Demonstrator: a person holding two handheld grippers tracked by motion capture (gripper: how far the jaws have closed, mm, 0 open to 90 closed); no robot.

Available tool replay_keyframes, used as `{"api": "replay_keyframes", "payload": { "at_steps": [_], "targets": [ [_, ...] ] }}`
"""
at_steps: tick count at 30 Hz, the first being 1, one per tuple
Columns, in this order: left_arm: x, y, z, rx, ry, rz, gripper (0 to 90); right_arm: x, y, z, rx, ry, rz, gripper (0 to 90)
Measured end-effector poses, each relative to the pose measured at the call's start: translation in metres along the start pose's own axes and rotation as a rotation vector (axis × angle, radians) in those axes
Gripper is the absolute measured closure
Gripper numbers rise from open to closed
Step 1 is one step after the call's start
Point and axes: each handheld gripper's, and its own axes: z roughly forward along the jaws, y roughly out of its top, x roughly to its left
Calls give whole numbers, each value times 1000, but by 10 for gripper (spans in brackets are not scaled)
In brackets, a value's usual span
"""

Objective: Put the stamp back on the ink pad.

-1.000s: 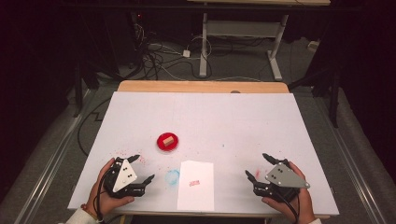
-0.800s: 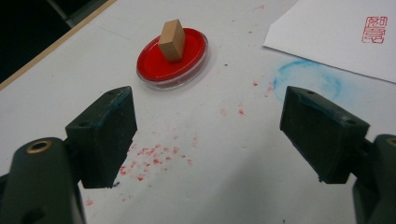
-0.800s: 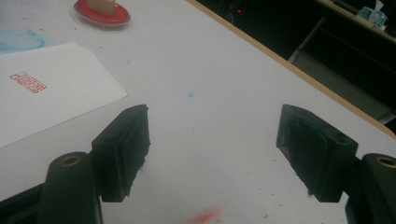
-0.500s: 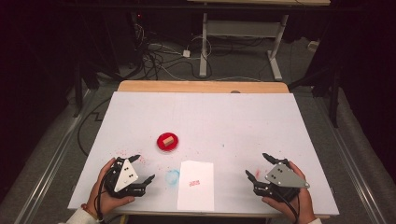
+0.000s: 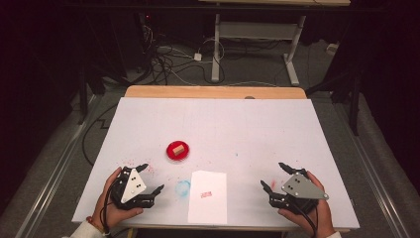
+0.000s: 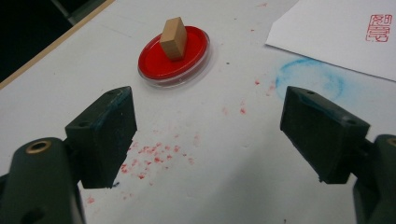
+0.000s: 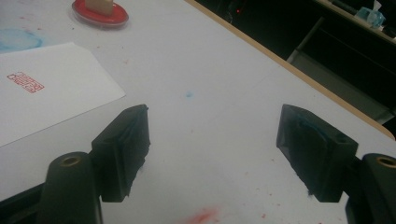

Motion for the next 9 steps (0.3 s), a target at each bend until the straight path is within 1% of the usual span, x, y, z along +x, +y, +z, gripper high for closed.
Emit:
{"api": "replay_keyframes", "payload": {
  "at_steps": [3, 9],
  "targets": [
    [0, 0, 1, 6, -5, 4, 181, 0, 0, 1, 2, 1, 0, 258],
    [1, 2, 5, 8, -11, -6, 181, -1, -2, 1, 2, 0, 7, 258]
  ]
}}
